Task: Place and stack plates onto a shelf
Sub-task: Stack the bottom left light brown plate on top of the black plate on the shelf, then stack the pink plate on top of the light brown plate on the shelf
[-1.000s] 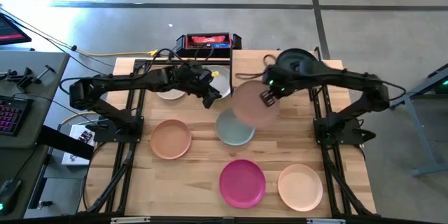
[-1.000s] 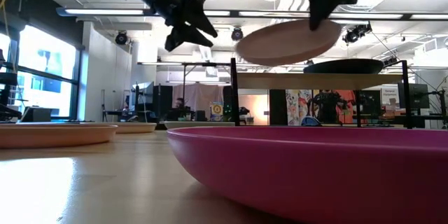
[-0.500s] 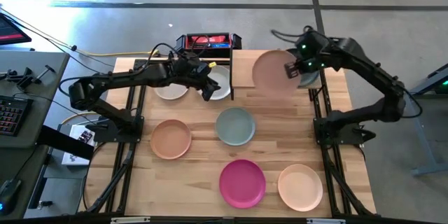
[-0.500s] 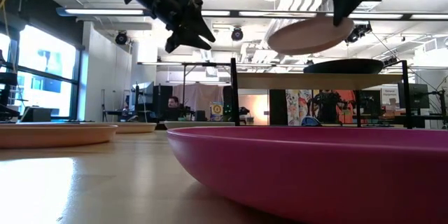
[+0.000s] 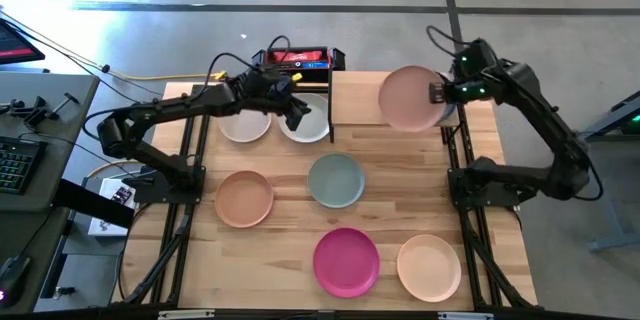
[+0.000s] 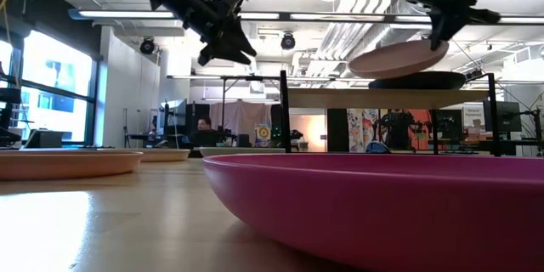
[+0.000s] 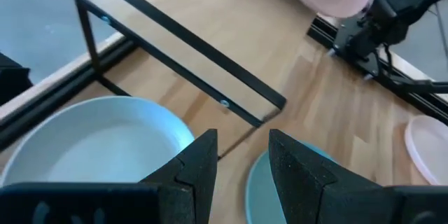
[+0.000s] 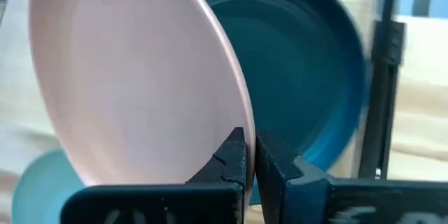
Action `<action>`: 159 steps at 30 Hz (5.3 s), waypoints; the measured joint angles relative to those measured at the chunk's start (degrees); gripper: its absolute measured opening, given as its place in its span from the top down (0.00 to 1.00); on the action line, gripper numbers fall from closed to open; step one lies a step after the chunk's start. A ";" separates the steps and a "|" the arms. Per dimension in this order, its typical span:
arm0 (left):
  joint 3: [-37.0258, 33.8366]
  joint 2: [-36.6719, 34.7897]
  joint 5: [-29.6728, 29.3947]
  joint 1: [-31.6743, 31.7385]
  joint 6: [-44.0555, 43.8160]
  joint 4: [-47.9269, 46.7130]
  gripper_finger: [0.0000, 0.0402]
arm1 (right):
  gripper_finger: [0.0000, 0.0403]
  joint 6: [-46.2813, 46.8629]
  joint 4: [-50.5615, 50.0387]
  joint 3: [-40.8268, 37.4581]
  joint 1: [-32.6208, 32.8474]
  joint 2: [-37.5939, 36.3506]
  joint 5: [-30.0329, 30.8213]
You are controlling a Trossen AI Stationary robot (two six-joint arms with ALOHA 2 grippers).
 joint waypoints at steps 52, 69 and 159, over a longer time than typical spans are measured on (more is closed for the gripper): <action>0.00 0.06 0.31 10.15 10.42 6.90 0.71 | 1.00 19.93 0.21 -2.56 -9.66 -0.27 3.24; 0.00 0.05 0.28 10.15 10.40 6.88 0.71 | 0.83 18.27 0.19 -2.54 -9.66 0.60 4.61; -0.02 0.04 -0.81 -39.25 -5.94 -29.21 0.71 | 0.80 48.30 23.63 -2.49 80.98 36.73 -5.34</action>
